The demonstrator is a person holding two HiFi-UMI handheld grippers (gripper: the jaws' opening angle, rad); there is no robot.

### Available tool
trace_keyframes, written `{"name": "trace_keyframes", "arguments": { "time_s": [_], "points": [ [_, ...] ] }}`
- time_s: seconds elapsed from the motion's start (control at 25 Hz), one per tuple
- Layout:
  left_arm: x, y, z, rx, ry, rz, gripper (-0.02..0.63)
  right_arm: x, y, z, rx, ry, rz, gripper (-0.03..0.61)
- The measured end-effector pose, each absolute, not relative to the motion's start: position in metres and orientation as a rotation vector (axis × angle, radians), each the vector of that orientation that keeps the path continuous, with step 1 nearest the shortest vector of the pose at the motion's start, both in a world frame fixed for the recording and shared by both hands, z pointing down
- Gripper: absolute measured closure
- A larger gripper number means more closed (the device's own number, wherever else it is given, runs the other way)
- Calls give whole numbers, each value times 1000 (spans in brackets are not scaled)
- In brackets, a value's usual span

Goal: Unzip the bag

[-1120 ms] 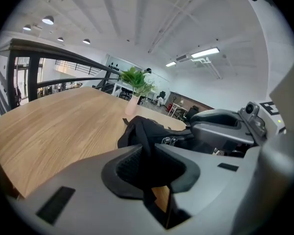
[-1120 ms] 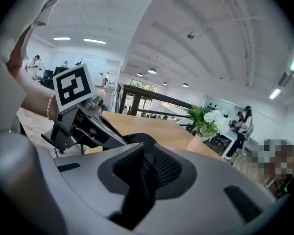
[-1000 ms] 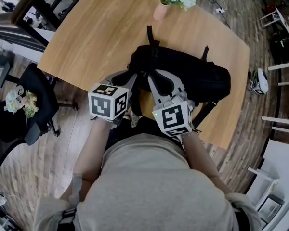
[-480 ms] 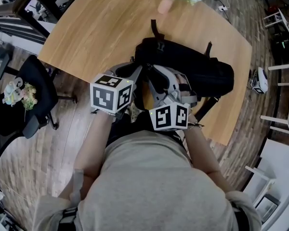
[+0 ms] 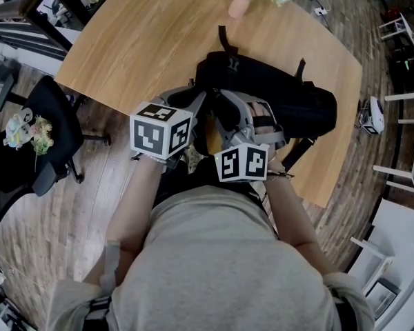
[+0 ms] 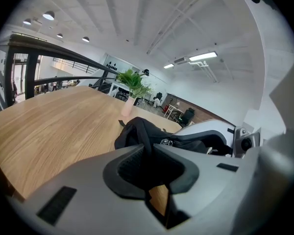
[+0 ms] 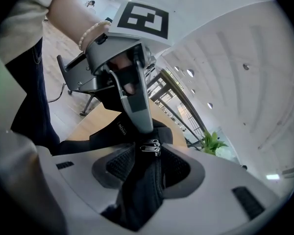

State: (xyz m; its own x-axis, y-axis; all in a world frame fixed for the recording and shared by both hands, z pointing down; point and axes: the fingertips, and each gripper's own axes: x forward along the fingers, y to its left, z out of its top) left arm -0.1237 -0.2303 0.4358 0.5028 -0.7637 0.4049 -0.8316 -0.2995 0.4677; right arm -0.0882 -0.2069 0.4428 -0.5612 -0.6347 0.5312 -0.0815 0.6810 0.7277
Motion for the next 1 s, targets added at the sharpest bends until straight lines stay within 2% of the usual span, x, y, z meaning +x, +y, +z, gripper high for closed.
{"name": "trace_keyframes", "arguments": {
  "time_s": [1.0],
  "points": [
    [-125, -226, 441, 2086, -1322, 140, 552, -86, -204, 436, 600, -2092, -828, 456]
  ]
}}
